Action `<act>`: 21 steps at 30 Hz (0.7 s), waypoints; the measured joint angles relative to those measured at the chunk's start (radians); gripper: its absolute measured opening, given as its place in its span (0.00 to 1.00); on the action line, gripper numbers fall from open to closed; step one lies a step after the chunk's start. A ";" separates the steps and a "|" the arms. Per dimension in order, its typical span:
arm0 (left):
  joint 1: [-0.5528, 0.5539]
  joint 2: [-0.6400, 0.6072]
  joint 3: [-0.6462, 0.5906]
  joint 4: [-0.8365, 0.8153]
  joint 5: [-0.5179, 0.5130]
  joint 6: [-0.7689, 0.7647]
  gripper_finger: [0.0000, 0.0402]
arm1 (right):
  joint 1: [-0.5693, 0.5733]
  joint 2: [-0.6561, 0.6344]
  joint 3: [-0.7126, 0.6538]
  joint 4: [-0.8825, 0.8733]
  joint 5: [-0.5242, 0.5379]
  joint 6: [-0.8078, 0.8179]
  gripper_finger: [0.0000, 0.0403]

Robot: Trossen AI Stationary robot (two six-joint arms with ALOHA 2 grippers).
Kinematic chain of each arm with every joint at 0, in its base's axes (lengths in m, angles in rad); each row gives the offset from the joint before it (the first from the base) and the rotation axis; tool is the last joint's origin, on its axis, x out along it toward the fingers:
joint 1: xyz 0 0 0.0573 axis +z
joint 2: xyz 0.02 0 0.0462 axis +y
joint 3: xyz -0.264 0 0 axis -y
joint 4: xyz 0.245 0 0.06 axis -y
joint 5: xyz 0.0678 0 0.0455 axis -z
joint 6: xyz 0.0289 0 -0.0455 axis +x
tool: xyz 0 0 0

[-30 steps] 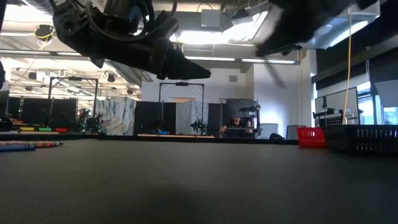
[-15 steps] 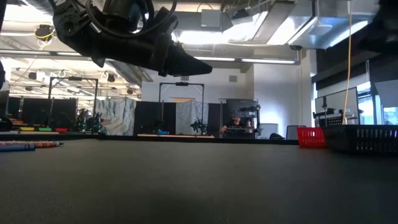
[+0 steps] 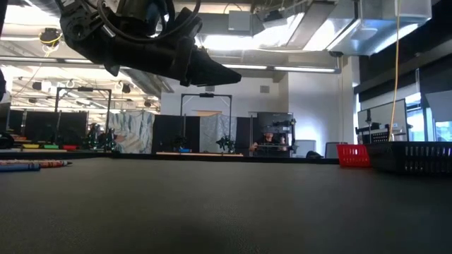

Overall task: Sort crayons
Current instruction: Put the blue crayon into the yellow bin, then put the orange crayon into the red bin

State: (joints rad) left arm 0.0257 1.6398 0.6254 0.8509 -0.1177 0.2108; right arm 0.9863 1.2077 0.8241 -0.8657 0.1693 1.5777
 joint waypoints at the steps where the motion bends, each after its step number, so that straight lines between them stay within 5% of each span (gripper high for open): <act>1: 0.000 0.000 0.000 0.001 0.000 0.000 0.32 | 0.010 0.016 0.000 -0.008 0.000 0.016 0.07; 8: 0.000 0.000 0.000 0.004 0.000 -0.001 0.32 | 0.029 0.097 -0.001 -0.026 -0.045 0.047 0.09; 13: 0.000 0.000 0.000 0.004 0.000 0.001 0.32 | 0.028 0.098 -0.001 -0.033 -0.071 0.061 0.24; 17: 0.000 0.000 -0.001 0.004 0.000 0.001 0.32 | -0.002 0.065 -0.001 -0.075 -0.190 0.068 0.35; 21: 0.000 0.000 -0.001 0.017 0.000 0.000 0.32 | -0.061 0.017 -0.001 -0.075 -0.093 0.013 0.39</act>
State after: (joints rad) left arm 0.0254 1.6398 0.6247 0.8675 -0.1173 0.2108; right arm 0.9250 1.2251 0.8230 -0.9404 0.0762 1.5905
